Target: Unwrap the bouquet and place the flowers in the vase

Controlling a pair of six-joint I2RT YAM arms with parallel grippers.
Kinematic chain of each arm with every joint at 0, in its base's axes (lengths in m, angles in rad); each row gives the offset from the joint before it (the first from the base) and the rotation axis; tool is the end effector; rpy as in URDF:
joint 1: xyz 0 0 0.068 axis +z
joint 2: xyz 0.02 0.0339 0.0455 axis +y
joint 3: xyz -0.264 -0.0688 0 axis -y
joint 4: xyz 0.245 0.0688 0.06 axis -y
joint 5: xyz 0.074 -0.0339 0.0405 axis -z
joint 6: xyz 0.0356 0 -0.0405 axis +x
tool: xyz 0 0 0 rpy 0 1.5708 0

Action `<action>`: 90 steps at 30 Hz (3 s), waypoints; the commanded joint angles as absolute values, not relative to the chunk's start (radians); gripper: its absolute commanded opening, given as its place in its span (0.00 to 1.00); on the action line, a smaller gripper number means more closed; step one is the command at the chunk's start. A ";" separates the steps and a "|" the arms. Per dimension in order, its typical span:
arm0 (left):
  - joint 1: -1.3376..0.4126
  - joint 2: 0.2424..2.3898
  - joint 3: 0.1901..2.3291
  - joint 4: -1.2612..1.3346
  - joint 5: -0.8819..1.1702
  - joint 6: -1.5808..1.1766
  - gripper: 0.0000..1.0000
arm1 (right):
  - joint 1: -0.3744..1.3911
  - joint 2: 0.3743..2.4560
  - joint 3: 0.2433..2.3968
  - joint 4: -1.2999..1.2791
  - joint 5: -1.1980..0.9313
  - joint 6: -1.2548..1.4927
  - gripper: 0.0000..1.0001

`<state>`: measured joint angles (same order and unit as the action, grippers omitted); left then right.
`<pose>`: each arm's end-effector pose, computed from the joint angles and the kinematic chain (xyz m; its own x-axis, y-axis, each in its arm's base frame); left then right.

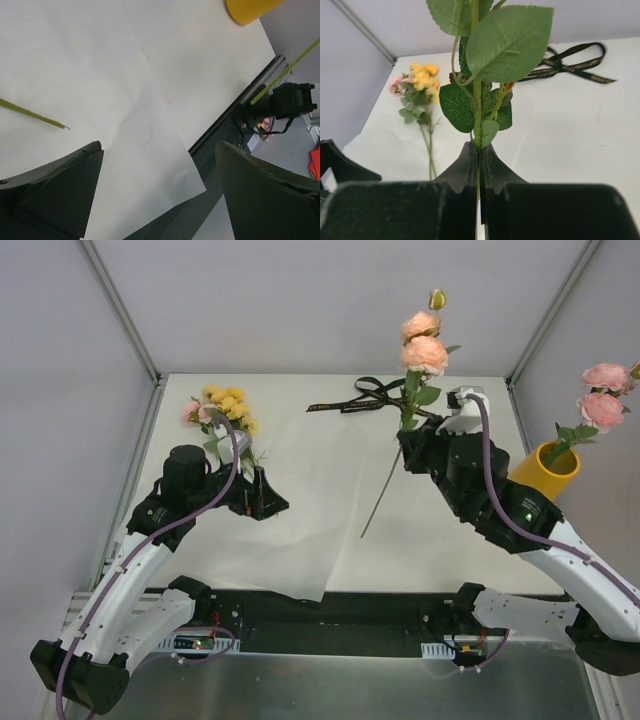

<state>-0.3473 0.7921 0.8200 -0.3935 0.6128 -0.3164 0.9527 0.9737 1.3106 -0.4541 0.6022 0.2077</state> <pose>0.1568 -0.0785 0.3314 -0.5633 -0.0668 -0.8236 0.6400 0.5951 -0.4860 0.1240 0.1396 0.4574 -0.1376 0.0998 -0.9855 -0.3242 0.9356 0.1400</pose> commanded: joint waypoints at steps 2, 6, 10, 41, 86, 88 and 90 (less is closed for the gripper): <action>-0.351 0.784 0.836 -0.413 0.561 -0.299 0.99 | 0.953 0.885 1.339 -0.396 0.866 -0.185 0.00; -0.351 0.787 0.841 -0.420 0.549 -0.301 0.99 | 0.904 0.862 1.335 -0.258 0.983 -0.460 0.00; -0.351 0.790 0.844 -0.422 0.572 -0.307 0.99 | 0.809 0.844 1.365 -0.109 0.951 -0.636 0.00; -0.351 0.756 0.842 -0.472 0.463 -0.302 0.99 | 0.071 0.986 1.528 -0.075 0.559 -0.673 0.00; -0.351 0.877 0.868 -0.523 0.270 -0.336 0.99 | -0.104 0.686 1.164 -0.481 0.525 -0.078 0.61; -0.351 0.913 0.908 -0.557 0.191 -0.351 0.97 | -0.104 0.693 1.213 -0.556 0.464 -0.040 0.61; -0.351 0.945 0.942 -0.581 0.131 -0.371 0.95 | -0.104 0.698 1.242 -0.616 0.372 -0.011 0.55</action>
